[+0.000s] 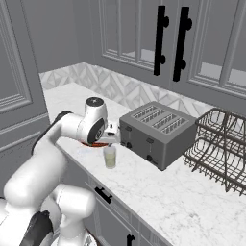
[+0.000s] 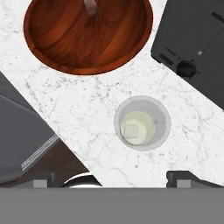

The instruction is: Grab a lemon wedge from the fridge and one ice cube from the ice bowl, and put them in the glass of lemonade.

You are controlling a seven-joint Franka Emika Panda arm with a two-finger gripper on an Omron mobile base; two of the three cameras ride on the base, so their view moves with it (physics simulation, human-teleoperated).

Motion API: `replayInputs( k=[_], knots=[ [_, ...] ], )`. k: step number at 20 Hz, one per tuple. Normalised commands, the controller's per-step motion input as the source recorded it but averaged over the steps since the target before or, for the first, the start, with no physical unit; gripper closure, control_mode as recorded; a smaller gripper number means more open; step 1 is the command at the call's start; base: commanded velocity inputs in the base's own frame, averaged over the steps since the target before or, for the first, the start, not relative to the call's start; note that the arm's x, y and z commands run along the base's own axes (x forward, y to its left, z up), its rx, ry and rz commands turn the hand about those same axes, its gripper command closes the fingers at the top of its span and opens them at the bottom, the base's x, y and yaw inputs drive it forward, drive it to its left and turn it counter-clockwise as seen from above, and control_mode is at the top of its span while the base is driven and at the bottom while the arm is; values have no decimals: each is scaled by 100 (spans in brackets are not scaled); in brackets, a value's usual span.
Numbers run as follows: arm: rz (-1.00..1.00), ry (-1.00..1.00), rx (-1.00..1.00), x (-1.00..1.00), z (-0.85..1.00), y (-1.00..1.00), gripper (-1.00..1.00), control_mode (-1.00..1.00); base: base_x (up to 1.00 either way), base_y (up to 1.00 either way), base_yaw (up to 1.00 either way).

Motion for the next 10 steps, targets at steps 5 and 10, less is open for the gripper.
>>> replayInputs(
  k=[5, 10],
  knots=[
    [0, 6, 0, -81, 53, 69, -100, -100, 0, 0, 0],
    [0, 6, 1, -69, 29, 40, -100, -100, 0, 0, 0]
  ],
)
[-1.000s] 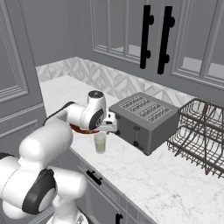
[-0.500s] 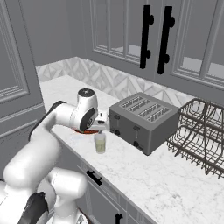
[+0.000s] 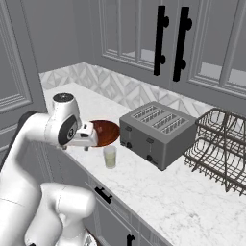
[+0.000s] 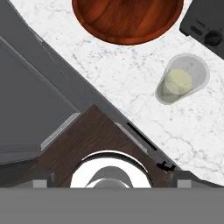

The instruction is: Grab a lemon wedge from the fridge and one ice cube from the ice bowl, and put them in the glass of lemonade.

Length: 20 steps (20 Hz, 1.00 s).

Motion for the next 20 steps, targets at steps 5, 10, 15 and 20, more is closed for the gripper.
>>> replayInputs(
  k=[5, 10, 15, 20],
  knots=[
    [0, 0, 3, -70, 14, 6, -100, -100, 0, 0, 0],
    [0, 0, 1, -18, 7, 0, -100, -100, 0, 0, 0],
    [0, 0, 0, -9, 0, 0, -100, 100, -17, 0, 0],
    [0, 0, 0, 0, 0, 0, -100, 100, -100, 0, 0]
  ],
)
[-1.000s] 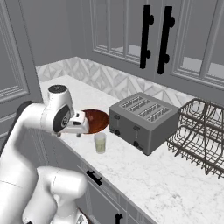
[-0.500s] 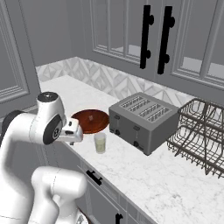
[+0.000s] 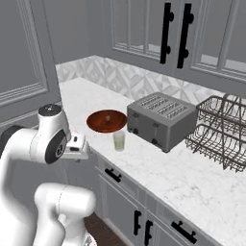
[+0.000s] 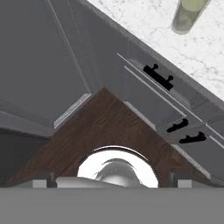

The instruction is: Grab a lemon wedge from the fridge and one ice cube from the ice bowl, and put them in the glass of lemonade.

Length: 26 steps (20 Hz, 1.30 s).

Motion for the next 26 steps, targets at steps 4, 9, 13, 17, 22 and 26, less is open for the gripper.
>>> replayInputs(
  k=[4, 9, 13, 17, 22, 26],
  knots=[
    [0, 0, 0, 0, 0, 0, -100, 100, -91, 0, -1],
    [0, 0, 0, 0, 0, 0, -100, 100, -15, 7, 27],
    [0, 0, 0, 0, 0, 0, -100, 100, 0, 0, 96],
    [0, 0, 0, 0, 0, 0, -100, 100, 0, 0, 100],
    [0, 0, 0, 0, 0, 0, -100, 100, 0, 9, 100],
    [0, 0, 0, 0, 0, 0, -100, 100, -3, 33, 94]
  ],
)
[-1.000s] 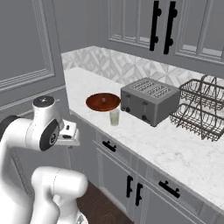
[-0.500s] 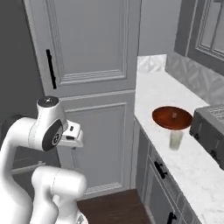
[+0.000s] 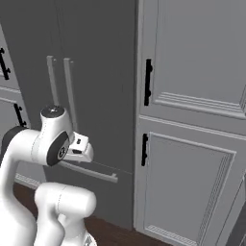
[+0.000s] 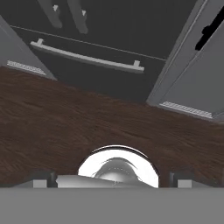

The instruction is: Grab a lemon wedge from the fridge and one ice cube from the ice bowl, and put them in the glass of lemonade.

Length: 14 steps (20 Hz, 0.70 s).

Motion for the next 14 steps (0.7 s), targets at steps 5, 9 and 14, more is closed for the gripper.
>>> replayInputs(
  k=[5, 9, 14],
  knots=[
    [0, 0, 0, 0, 0, 0, -100, 100, 40, 63, -4],
    [0, 0, 0, 0, 0, 0, -100, 100, 11, 71, -31],
    [0, 0, 0, 0, 0, 0, -100, 100, 1, 26, -17]
  ],
)
